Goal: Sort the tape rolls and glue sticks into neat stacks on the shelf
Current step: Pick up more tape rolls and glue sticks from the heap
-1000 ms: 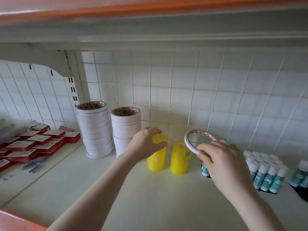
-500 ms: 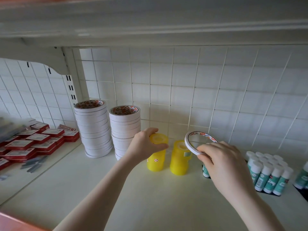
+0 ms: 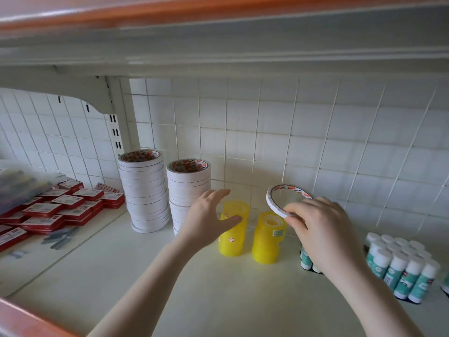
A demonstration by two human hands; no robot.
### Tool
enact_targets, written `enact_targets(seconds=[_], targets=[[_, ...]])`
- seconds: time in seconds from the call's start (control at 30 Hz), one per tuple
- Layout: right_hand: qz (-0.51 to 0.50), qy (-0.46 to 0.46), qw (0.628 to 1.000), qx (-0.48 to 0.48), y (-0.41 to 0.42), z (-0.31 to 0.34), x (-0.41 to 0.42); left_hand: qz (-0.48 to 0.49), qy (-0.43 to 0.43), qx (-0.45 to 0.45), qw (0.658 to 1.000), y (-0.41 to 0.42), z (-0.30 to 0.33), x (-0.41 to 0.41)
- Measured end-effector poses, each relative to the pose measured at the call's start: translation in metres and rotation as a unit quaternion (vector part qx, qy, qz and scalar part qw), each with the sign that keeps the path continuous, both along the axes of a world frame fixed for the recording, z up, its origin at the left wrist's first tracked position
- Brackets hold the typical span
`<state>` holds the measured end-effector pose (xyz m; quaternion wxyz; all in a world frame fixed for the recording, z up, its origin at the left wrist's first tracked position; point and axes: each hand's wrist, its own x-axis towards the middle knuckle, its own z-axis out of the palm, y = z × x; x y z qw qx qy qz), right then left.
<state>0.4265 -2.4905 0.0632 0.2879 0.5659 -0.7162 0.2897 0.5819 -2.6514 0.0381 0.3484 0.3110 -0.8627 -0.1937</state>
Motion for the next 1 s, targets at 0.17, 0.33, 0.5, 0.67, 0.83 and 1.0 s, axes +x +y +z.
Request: enact_targets(seconds=[0.17, 0.33, 0.5, 0.67, 0.83, 1.0], targets=[[0.038, 0.002, 0.999, -0.001, -0.025, 0.016, 0.008, 0.069, 0.043, -0.071, 0.994, 0.008, -0.001, 0.041], [0.098, 0.008, 0.995, -0.002, -0.055, 0.033, 0.025, 0.134, 0.027, -0.1, 0.985, 0.009, -0.015, 0.087], [0.155, 0.006, 0.988, -0.001, -0.085, 0.053, 0.047, 0.206, -0.004, -0.079, 0.975, 0.003, -0.04, 0.124], [0.198, 0.003, 0.98, 0.029, -0.115, 0.071, 0.066, 0.249, -0.056, -0.003, 0.967, 0.0, -0.066, 0.144], [0.206, -0.024, 0.975, 0.081, -0.138, 0.078, 0.075, 0.251, -0.071, 0.009, 0.965, -0.002, -0.07, 0.142], [0.21, -0.038, 0.969, 0.127, -0.144, 0.079, 0.078, 0.257, -0.073, 0.016, 0.964, -0.005, -0.073, 0.142]])
